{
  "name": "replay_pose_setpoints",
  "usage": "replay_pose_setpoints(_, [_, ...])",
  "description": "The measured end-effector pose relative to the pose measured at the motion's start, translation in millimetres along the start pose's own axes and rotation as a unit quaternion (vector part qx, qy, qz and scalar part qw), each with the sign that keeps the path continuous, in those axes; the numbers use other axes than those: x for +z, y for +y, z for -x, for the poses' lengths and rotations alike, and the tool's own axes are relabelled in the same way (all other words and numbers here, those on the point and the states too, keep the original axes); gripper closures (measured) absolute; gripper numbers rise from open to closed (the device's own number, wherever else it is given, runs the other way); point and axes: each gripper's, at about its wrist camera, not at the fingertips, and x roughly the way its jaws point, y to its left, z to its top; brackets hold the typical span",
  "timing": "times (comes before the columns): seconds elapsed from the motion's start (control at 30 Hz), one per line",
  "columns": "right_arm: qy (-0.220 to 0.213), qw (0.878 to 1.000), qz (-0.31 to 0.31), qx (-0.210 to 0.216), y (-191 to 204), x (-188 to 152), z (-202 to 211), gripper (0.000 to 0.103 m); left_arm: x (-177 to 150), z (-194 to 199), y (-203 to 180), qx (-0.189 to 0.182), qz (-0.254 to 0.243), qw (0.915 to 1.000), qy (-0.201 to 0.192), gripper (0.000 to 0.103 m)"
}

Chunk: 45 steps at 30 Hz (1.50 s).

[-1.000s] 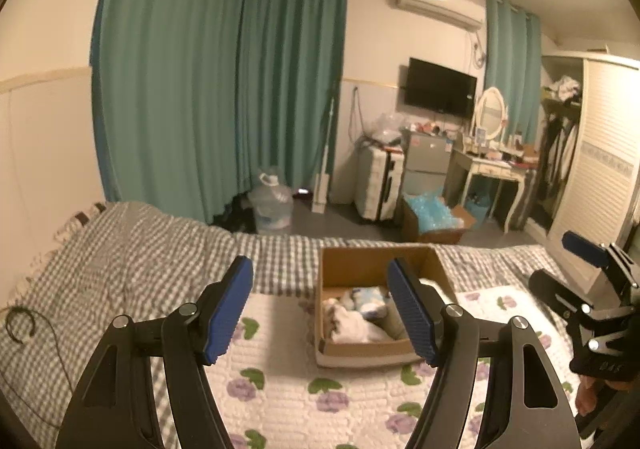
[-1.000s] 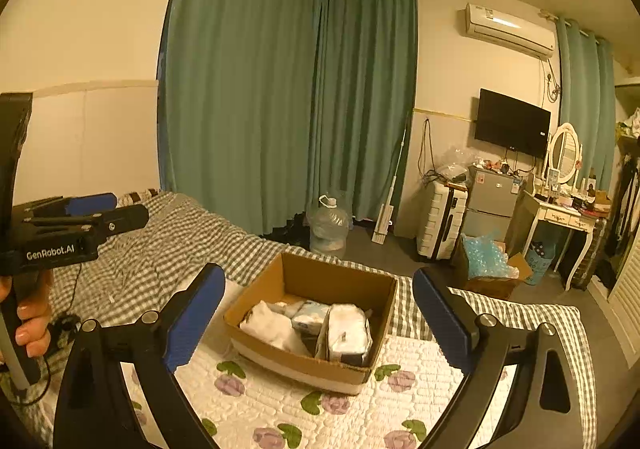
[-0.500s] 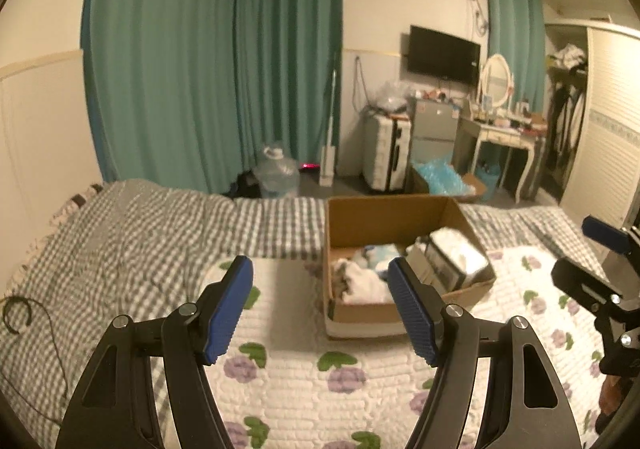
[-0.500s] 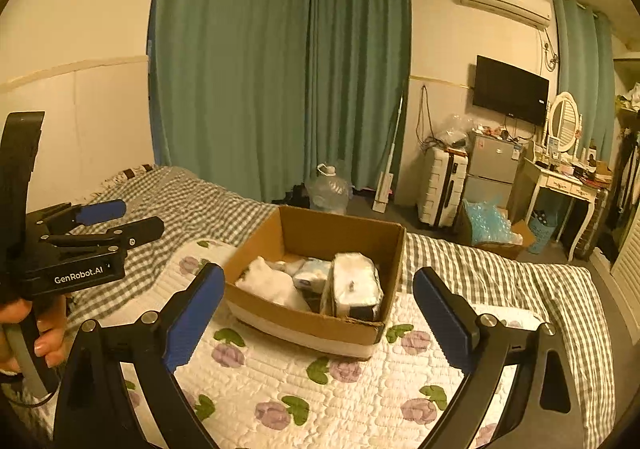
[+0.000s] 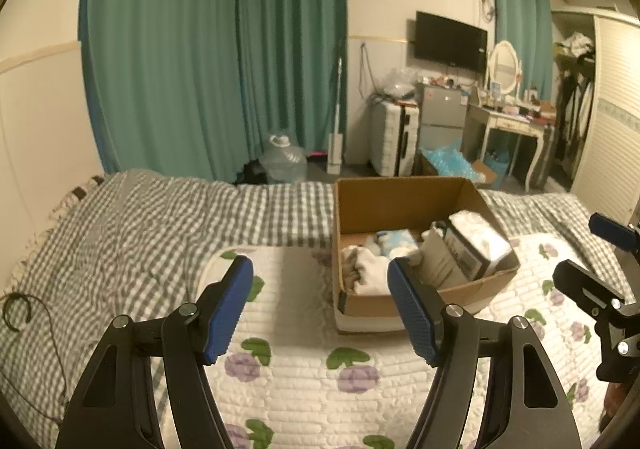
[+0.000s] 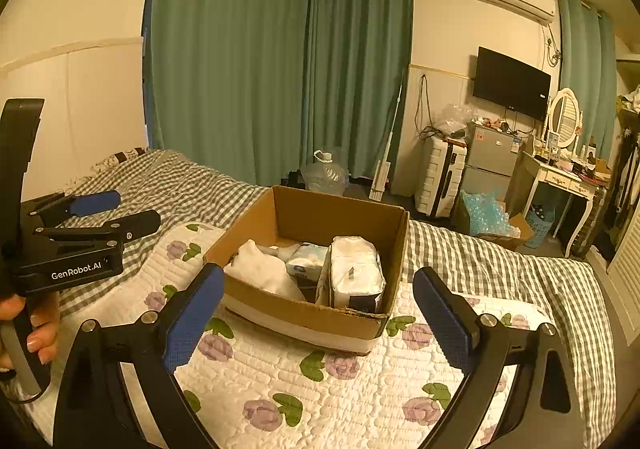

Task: Organize soft objects

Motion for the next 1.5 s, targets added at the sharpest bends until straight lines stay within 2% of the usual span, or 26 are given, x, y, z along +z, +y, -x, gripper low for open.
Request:
replay_pose_setpoints(1.03, [-0.003, 1.0, -0.008, -0.011, -0.8, -3.8, 8.7, 0.007, 2.9, 10.1, -2.4, 0.002, -0.013, 0.9998, -0.014, 0.032])
replay_pose_setpoints(1.5, [-0.002, 1.0, -0.011, -0.012, -1.5, -4.5, 8.5, 0.007, 1.2, 5.3, -4.4, 0.006, -0.014, 0.9999, -0.004, 0.032])
